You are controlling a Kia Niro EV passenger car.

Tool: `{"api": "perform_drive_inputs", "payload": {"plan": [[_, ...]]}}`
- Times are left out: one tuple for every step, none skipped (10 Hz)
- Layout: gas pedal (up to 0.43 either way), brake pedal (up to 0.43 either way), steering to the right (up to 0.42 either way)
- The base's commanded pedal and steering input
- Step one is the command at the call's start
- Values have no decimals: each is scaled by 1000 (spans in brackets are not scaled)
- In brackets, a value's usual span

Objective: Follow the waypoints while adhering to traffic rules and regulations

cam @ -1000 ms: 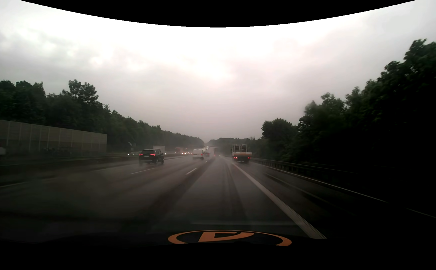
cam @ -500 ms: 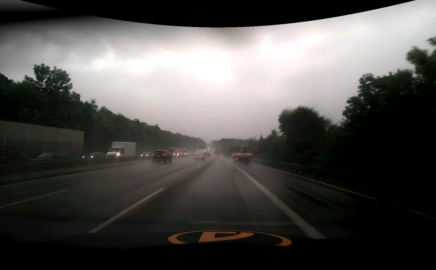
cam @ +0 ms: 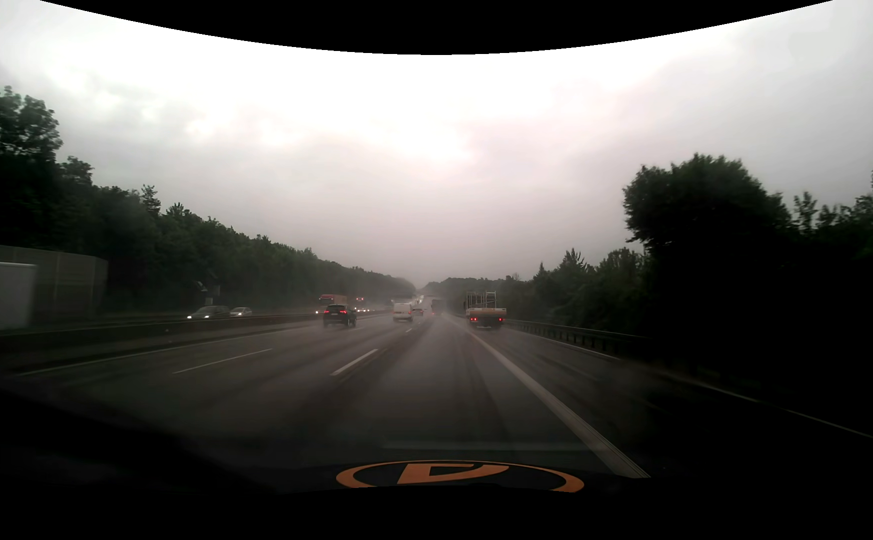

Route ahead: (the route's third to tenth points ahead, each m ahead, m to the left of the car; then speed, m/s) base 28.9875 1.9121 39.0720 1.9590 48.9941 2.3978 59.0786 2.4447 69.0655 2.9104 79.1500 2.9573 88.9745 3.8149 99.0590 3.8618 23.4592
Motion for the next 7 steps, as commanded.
{"api": "perform_drive_inputs", "payload": {"plan": [[0,0,-2],[0,0,-2],[20,0,-2],[79,0,-2],[79,0,-3],[79,0,-3],[79,0,-4]]}}
